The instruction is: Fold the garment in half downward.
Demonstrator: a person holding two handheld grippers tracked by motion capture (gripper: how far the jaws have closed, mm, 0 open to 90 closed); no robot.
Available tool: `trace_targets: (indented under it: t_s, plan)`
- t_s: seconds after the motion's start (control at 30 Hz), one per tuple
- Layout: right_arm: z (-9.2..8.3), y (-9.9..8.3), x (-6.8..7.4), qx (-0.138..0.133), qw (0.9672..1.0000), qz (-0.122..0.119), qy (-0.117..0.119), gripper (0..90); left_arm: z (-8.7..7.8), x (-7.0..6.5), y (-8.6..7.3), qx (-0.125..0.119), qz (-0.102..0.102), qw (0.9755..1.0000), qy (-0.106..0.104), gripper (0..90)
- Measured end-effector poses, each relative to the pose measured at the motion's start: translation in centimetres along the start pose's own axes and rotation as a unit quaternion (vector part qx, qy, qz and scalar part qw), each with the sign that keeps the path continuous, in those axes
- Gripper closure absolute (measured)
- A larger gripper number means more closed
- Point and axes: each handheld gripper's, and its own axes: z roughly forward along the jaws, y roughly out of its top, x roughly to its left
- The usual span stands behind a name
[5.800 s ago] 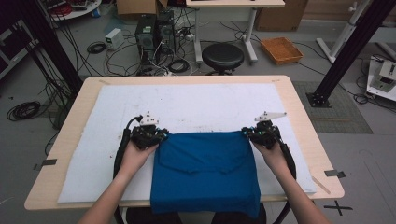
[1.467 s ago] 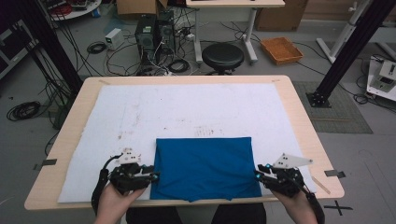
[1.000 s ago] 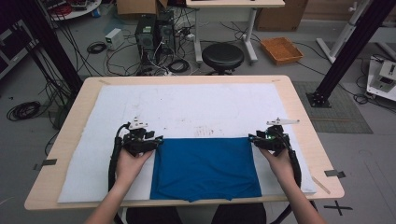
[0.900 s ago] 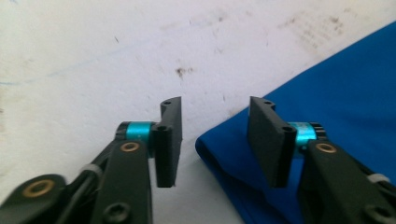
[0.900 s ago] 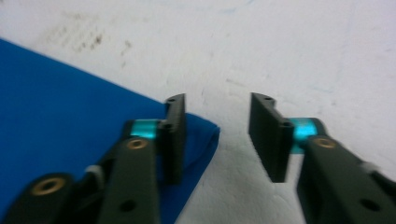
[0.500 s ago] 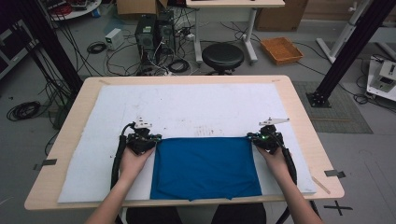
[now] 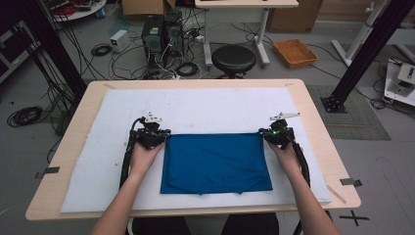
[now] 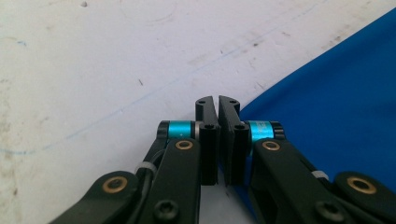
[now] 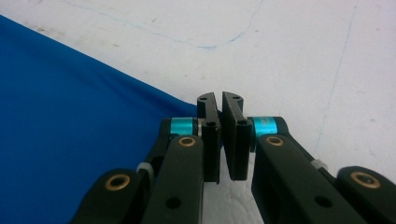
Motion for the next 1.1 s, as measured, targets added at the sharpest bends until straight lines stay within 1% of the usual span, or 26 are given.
trace_targets:
  t_s: [0.1,0.13,0.17,0.23,0.3,0.33,0.37,0.43,0.5,0.57,0.67,0.7,0.73,0.77,0.8,0.83,0.9,0.93,1.0,1.03,1.1]
  plan:
    - [0.1,0.0,-0.2,-0.001,1.0,0.003,-0.002,86.2,0.4,0.2,0.0,-0.001,-0.003,1.0,0.001,86.4]
    - [0.1,0.0,-0.3,-0.002,1.0,0.003,-0.001,85.0,0.5,0.2,0.0,-0.006,-0.005,1.0,0.001,86.2]
    - [0.1,0.0,-0.3,-0.004,1.0,0.005,-0.004,82.5,0.3,0.2,0.0,-0.008,-0.001,1.0,0.004,84.9]
    - [-0.2,0.0,-0.4,-0.01,0.9999,0.003,-0.01,74.3,-0.2,0.1,0.2,-0.015,-0.004,0.9998,0.013,70.9]
    - [-0.9,0.0,-0.5,-0.021,0.9997,0.009,-0.008,66.8,-1.1,-0.1,0.2,-0.032,-0.006,0.9994,0.009,65.1]
    - [-1.3,0.0,-0.4,-0.025,0.9996,0.012,-0.009,62.5,-1.7,-0.2,0.3,-0.038,-0.005,0.9992,0.005,60.5]
    - [-1.7,0.0,-0.4,-0.034,0.9993,0.011,-0.01,59.3,-2.3,-0.4,0.3,-0.046,-0.007,0.9989,-0.002,57.4]
    - [-2.8,-0.2,-0.3,-0.046,0.9989,0.011,0.0,55.3,-3.6,-0.8,0.2,-0.06,-0.002,0.9981,-0.016,54.9]
    - [-3.8,-0.6,-0.1,-0.056,0.9984,0.0,0.001,52.4,-5.0,-1.2,-0.2,-0.079,0.01,0.9963,-0.033,53.8]
    - [-4.8,-1.0,0.2,-0.065,0.9978,-0.008,0.006,49.8,-6.3,-1.7,-0.8,-0.095,0.017,0.9944,-0.044,52.4]
    - [-6.4,-1.8,0.7,-0.082,0.9964,-0.016,0.015,48.8,-8.0,-2.3,-2.0,-0.115,0.028,0.991,-0.063,51.4]
    - [-6.8,-2.0,0.8,-0.088,0.9958,-0.017,0.019,48.7,-8.5,-2.4,-2.5,-0.12,0.027,0.9896,-0.075,51.4]
    - [-7.2,-2.2,0.9,-0.094,0.9952,-0.017,0.021,48.6,-8.9,-2.4,-2.9,-0.128,0.021,0.9877,-0.087,51.4]
    - [-7.6,-2.4,0.9,-0.097,0.9949,-0.017,0.024,48.6,-9.3,-2.4,-3.4,-0.135,0.02,0.9858,-0.098,51.5]
    - [-7.9,-2.5,0.9,-0.101,0.9944,-0.02,0.025,48.5,-9.6,-2.4,-4.0,-0.146,0.018,0.9836,-0.105,51.5]
    - [-8.1,-2.5,0.8,-0.104,0.9941,-0.016,0.024,48.5,-9.9,-2.3,-4.4,-0.158,0.02,0.9817,-0.104,51.5]
    - [-8.4,-2.5,0.6,-0.11,0.9935,-0.01,0.026,48.1,-10.2,-2.1,-5.3,-0.175,0.025,0.979,-0.101,51.4]
    - [-8.5,-2.5,0.5,-0.113,0.9932,-0.005,0.026,48.0,-10.2,-2.0,-5.7,-0.179,0.02,0.9784,-0.1,51.4]
    - [-8.7,-2.5,0.3,-0.118,0.9926,0.001,0.028,48.0,-10.3,-1.7,-6.2,-0.194,-0.001,0.9766,-0.092,51.3]
    - [-8.7,-2.6,0.2,-0.119,0.9925,0.003,0.029,48.0,-10.3,-1.6,-6.3,-0.196,-0.008,0.9764,-0.09,51.1]
    - [-8.7,-2.7,0.1,-0.119,0.9925,0.004,0.028,48.0,-10.3,-1.4,-6.1,-0.191,-0.02,0.9779,-0.083,49.2]
